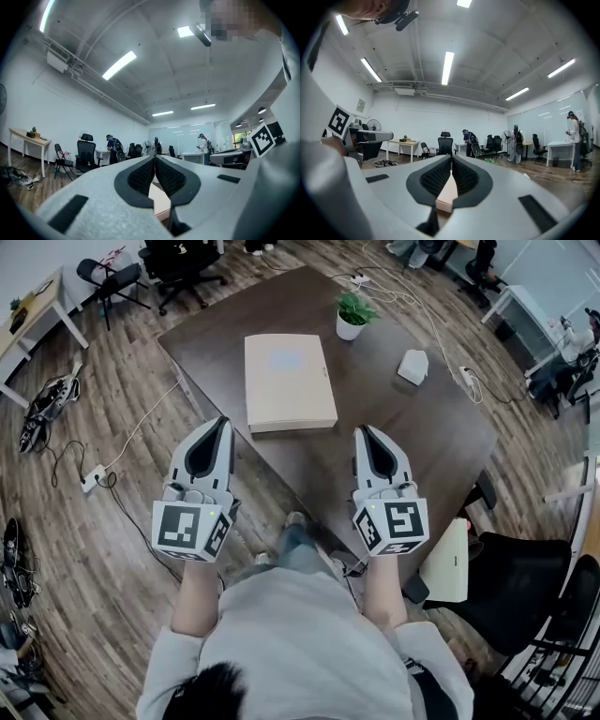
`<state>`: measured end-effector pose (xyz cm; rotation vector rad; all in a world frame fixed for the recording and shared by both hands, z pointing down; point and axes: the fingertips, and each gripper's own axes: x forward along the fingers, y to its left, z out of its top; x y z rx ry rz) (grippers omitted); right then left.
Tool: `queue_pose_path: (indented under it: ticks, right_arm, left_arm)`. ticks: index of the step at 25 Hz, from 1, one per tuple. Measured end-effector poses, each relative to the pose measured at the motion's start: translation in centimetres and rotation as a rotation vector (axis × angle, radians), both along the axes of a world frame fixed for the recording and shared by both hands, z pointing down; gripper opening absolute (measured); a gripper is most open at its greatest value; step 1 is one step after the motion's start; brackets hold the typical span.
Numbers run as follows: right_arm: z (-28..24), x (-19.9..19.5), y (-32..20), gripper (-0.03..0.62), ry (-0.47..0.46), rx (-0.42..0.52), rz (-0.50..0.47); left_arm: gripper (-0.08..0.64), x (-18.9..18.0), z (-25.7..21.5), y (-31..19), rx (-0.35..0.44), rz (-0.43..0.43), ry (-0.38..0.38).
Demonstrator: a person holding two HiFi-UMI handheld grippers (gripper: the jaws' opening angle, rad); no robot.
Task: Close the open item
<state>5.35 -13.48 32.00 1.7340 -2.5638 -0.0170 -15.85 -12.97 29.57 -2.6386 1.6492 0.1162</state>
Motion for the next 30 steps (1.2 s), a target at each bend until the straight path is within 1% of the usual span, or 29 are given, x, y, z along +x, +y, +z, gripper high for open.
queue_pose_path:
  ticks: [5, 14, 24, 30]
  right_arm:
    - [-1.4, 0.0, 2.0, 0.014, -0.011, 0.035, 0.013]
    - [-2.5, -0.4, 4.2, 0.014, -0.017, 0.076, 0.031]
    - [-3.1, -1.1, 5.7, 0.014, -0.017, 0.091, 0.036]
    - [-3.5, -2.2, 6.3, 0.014, -0.02, 0.1, 0.042]
  left_arm:
    - [0.011, -0.7, -0.8, 1.8, 0.022, -0.007, 0.01]
    - [0.011, -1.3, -1.9, 4.1, 0.073, -0.008, -0.005]
    - [0.011, -1.8, -2.2, 5.5, 0.086, -0.002, 0.004]
    - [0.011, -2.8, -2.3, 6.0, 0.087, 0.003, 0.006]
